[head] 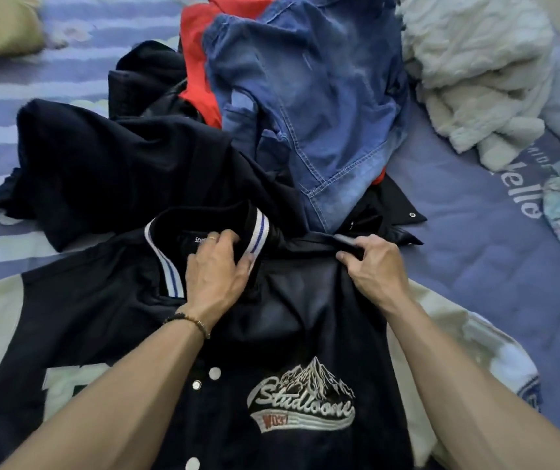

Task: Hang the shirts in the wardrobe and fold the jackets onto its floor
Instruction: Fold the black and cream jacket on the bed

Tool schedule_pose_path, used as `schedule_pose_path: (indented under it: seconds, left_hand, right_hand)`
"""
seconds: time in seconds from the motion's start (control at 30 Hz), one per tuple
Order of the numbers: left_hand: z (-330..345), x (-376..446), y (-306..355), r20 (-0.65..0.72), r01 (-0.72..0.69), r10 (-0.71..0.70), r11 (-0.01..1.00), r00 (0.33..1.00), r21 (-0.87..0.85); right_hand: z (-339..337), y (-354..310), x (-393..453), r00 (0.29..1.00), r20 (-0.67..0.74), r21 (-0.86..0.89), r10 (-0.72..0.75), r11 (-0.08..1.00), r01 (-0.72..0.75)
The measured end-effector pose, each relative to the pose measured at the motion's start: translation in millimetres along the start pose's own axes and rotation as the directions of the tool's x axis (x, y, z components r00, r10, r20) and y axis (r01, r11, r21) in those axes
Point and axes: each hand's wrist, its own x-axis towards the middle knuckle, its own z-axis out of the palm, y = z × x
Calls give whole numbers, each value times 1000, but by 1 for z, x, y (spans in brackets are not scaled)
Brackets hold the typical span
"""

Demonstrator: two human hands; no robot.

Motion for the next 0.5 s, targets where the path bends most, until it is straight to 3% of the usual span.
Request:
schedule_pose_path:
  seconds: [0.07, 0.13, 0.17, 0.23, 0.3, 0.4, 0.5]
  left_hand:
    - [-9, -4, -17, -183, -58, 62, 998, 981, 30]
    - [-25, -2, -36, -318, -34, 70, 992, 945, 118]
    - [-35, 4, -46, -298, 10, 35, 989, 954, 148]
    - [-51, 23, -61, -108, 85, -64, 975, 992, 205]
    - [-61, 38, -69, 90, 76, -105, 958, 990, 276]
    - [-69, 49, -80, 272, -36, -38, 965, 962, 261]
    - [-72, 51, -87, 253, -78, 37, 985, 967, 153]
  right_hand:
    - [4, -8, -1, 999, 46, -56, -25, 998, 28]
    - [8, -31, 4, 992, 44, 18, -119, 993, 119]
    - [10, -47, 9, 983, 57, 74, -175, 983, 170]
    - [16, -79, 17, 948, 183, 101, -259, 965, 243]
    - [24, -99, 21, 902, 348, 10, -255, 963, 269]
    - [34, -108, 19, 882, 441, -189, -164, 944, 270]
    - [38, -113, 14, 914, 376, -272, -149, 926, 263]
